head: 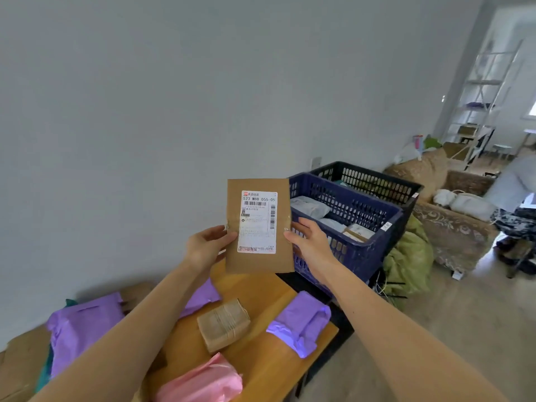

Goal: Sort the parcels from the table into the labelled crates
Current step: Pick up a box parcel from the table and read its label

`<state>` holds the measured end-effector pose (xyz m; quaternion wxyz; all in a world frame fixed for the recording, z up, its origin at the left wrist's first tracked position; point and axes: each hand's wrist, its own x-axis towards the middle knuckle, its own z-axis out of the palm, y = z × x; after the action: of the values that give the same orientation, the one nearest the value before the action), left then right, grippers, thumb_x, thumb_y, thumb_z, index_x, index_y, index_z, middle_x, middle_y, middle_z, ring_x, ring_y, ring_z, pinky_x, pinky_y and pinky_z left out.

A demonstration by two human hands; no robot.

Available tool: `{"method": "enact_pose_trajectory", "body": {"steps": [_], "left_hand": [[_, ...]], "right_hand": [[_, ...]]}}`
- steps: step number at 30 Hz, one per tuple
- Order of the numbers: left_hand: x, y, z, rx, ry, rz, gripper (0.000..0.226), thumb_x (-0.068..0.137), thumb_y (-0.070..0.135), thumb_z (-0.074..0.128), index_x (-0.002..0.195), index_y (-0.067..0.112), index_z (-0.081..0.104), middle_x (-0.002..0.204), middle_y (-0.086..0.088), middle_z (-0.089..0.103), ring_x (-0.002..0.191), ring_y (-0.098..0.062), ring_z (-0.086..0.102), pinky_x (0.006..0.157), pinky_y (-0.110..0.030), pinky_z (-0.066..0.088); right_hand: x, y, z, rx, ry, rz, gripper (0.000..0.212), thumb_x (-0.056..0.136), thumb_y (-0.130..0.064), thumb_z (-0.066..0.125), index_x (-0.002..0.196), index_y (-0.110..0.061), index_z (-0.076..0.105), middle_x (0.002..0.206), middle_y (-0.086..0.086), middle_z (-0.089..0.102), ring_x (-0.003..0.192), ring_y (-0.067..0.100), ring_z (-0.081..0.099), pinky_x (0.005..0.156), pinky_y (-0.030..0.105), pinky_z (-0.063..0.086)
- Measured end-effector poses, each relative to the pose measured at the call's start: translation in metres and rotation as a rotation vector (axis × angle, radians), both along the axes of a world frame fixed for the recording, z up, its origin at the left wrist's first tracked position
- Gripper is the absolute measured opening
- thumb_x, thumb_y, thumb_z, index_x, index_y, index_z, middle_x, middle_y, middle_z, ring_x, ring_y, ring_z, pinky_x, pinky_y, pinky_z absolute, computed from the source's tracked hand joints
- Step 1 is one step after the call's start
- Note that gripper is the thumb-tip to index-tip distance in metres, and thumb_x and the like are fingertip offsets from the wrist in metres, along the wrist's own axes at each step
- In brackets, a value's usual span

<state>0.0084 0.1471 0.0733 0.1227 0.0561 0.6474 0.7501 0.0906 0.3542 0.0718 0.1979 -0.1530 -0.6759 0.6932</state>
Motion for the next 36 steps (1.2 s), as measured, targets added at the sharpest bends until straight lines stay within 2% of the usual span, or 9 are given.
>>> {"method": "enact_pose_trajectory", "body": {"steps": [6,12,17,20,22,26,29,33,36], "left_hand": [[0.010,0.075,0.004,-0.056,-0.052,-0.137,0.061,0.080,0.012,0.075,0.134,0.000,0.049,0.117,-0.012,0.066,0.104,-0.028,0.063,0.084,-0.038,0.052],[0.048,0.164,0.008,-0.105,-0.056,-0.184,0.042,0.083,0.014,0.073,0.121,0.006,0.058,0.108,-0.009,0.068,0.104,-0.027,0.062,0.087,-0.039,0.050],[0.084,0.240,0.011,-0.115,-0.060,-0.167,0.046,0.082,0.017,0.074,0.123,0.005,0.056,0.117,-0.011,0.066,0.112,-0.027,0.060,0.100,-0.044,0.047],[0.103,0.278,0.012,-0.122,-0.051,-0.152,0.050,0.082,0.018,0.075,0.126,0.006,0.057,0.118,-0.012,0.065,0.111,-0.027,0.061,0.097,-0.042,0.049],[0.114,0.301,0.011,-0.117,-0.063,-0.135,0.052,0.081,0.018,0.076,0.128,0.006,0.056,0.118,-0.012,0.066,0.109,-0.027,0.062,0.093,-0.039,0.052],[0.134,0.351,0.007,-0.105,-0.064,-0.116,0.053,0.081,0.019,0.076,0.129,0.006,0.056,0.117,-0.011,0.067,0.106,-0.027,0.064,0.078,-0.032,0.052],[0.139,0.383,0.007,-0.125,-0.053,-0.121,0.055,0.080,0.021,0.077,0.129,0.006,0.056,0.117,-0.009,0.067,0.103,-0.024,0.065,0.084,-0.033,0.051],[0.136,0.426,0.009,-0.143,-0.053,-0.151,0.061,0.078,0.025,0.079,0.130,0.005,0.055,0.119,-0.008,0.066,0.107,-0.023,0.064,0.095,-0.036,0.051],[0.129,0.464,0.009,-0.169,-0.031,-0.184,0.052,0.079,0.025,0.078,0.123,0.005,0.061,0.110,-0.006,0.071,0.100,-0.019,0.067,0.082,-0.028,0.053]], "right_hand": [[0.030,0.068,-0.003,-0.043,0.022,-0.083,0.067,0.086,-0.008,0.069,0.143,-0.007,0.034,0.135,0.004,0.055,0.116,0.017,0.056,0.092,0.032,0.050],[0.064,0.152,-0.006,-0.006,0.008,-0.073,0.082,0.080,-0.008,0.076,0.147,-0.006,0.029,0.137,0.004,0.049,0.113,0.014,0.053,0.076,0.020,0.048],[0.096,0.229,-0.009,0.027,-0.004,-0.082,0.066,0.078,-0.010,0.078,0.136,-0.007,0.047,0.126,0.002,0.057,0.104,0.011,0.058,0.082,0.025,0.048],[0.111,0.271,-0.008,0.046,-0.008,-0.048,0.041,0.078,-0.010,0.078,0.112,-0.020,0.059,0.113,-0.003,0.063,0.093,-0.001,0.059,0.070,0.016,0.048],[0.120,0.299,-0.007,0.041,-0.010,-0.025,0.038,0.078,-0.009,0.078,0.107,-0.022,0.057,0.113,-0.004,0.063,0.094,0.000,0.060,0.071,0.018,0.050],[0.138,0.349,-0.002,0.046,-0.027,0.003,0.068,0.079,-0.012,0.077,0.139,-0.012,0.044,0.129,0.003,0.056,0.112,0.016,0.057,0.094,0.041,0.051],[0.147,0.381,-0.005,0.034,-0.031,-0.003,0.074,0.080,-0.012,0.077,0.143,-0.010,0.038,0.133,0.005,0.054,0.114,0.018,0.056,0.098,0.045,0.049],[0.152,0.425,-0.011,0.022,-0.013,-0.023,0.073,0.082,-0.015,0.076,0.143,-0.011,0.037,0.134,0.005,0.053,0.109,0.013,0.055,0.084,0.027,0.050],[0.147,0.460,-0.015,-0.009,0.002,-0.038,0.069,0.082,-0.014,0.076,0.140,-0.010,0.040,0.134,0.006,0.052,0.106,0.011,0.055,0.077,0.020,0.048]]}}
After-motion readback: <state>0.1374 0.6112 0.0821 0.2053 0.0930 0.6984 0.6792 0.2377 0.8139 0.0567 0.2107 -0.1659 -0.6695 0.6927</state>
